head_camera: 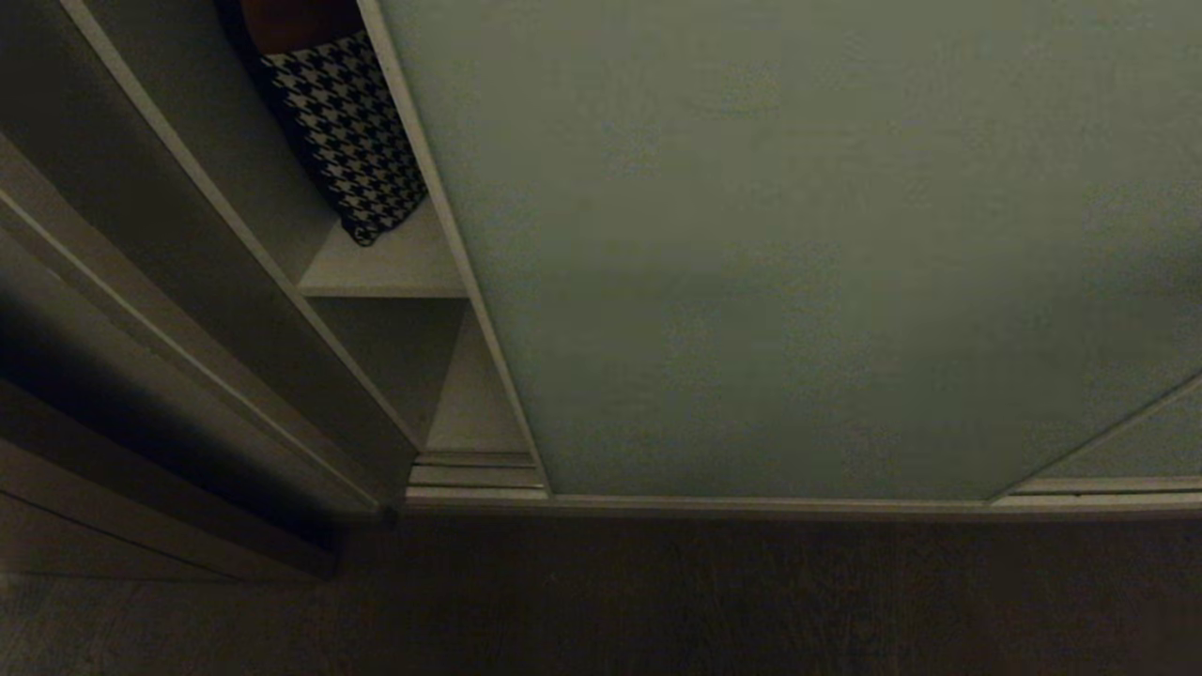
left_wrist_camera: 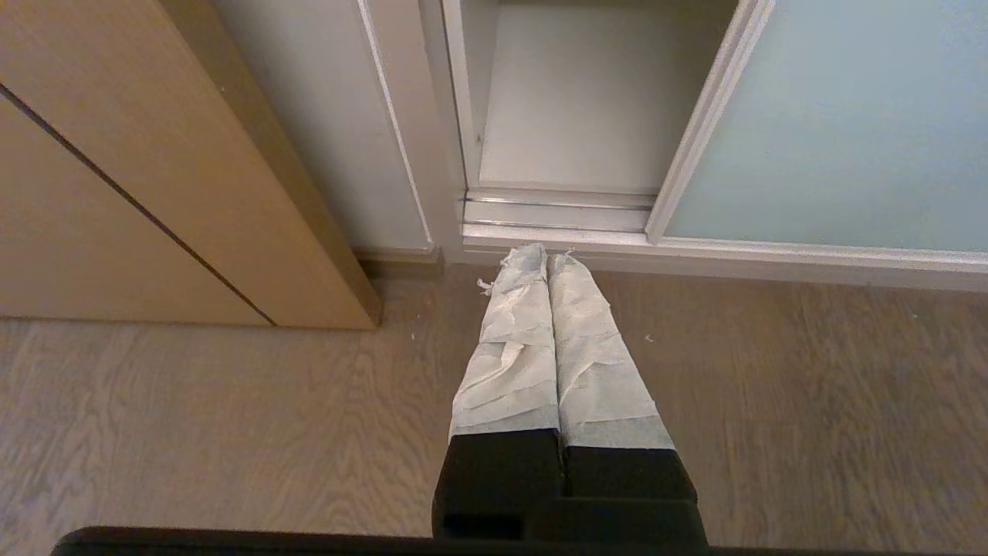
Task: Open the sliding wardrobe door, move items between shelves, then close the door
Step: Close the door
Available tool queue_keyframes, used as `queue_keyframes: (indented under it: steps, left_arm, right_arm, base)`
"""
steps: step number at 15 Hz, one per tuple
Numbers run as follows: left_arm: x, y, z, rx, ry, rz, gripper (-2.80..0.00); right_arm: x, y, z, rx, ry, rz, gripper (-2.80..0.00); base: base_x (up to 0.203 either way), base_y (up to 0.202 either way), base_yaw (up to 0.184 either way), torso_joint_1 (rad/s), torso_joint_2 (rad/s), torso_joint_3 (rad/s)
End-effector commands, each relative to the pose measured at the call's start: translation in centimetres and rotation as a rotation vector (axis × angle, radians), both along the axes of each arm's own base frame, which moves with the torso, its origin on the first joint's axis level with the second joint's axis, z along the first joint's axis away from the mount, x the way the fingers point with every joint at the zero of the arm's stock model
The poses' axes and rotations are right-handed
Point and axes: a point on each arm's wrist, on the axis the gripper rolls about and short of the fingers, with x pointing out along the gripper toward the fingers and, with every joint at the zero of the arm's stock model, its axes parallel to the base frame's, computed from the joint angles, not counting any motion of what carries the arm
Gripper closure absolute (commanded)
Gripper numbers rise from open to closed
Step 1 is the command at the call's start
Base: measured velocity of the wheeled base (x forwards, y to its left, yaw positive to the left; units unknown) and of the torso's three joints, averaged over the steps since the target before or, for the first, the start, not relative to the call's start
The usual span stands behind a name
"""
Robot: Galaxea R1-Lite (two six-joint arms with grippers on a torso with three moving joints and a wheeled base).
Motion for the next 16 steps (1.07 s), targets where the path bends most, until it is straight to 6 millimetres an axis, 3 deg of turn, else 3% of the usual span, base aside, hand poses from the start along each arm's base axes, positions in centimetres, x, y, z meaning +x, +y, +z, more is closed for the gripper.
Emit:
queue_keyframes:
  steps: [1,9,14,16]
  left_arm:
    - [0.0,0.0,0.0,0.000,0.001,0.001,0.00]
    - [0.0,0.0,0.0,0.000,0.001,0.001,0.00]
    - [0.0,0.0,0.0,0.000,0.001,0.001,0.00]
    - [0.0,0.0,0.0,0.000,0.002,0.001,0.00]
  right_arm:
    - [0.5,0.7,-0.1,0.009,0.004,0.027,0.00]
    - [-1.0,5.5,1.4,-0.013,-0.011,0.083,0.00]
    - [-1.6,9.0,1.4,-0.003,-0.004,0.148,0.00]
    - [-1.9,9.5,1.3,-0.002,-0.003,0.151,0.00]
  base:
    - [0.000,0.000,0.000,0.000,0.00,0.000]
    - [0.000,0.000,0.000,0.000,0.00,0.000]
    - [0.000,0.000,0.000,0.000,0.00,0.000]
    - [0.000,0.000,0.000,0.000,0.00,0.000]
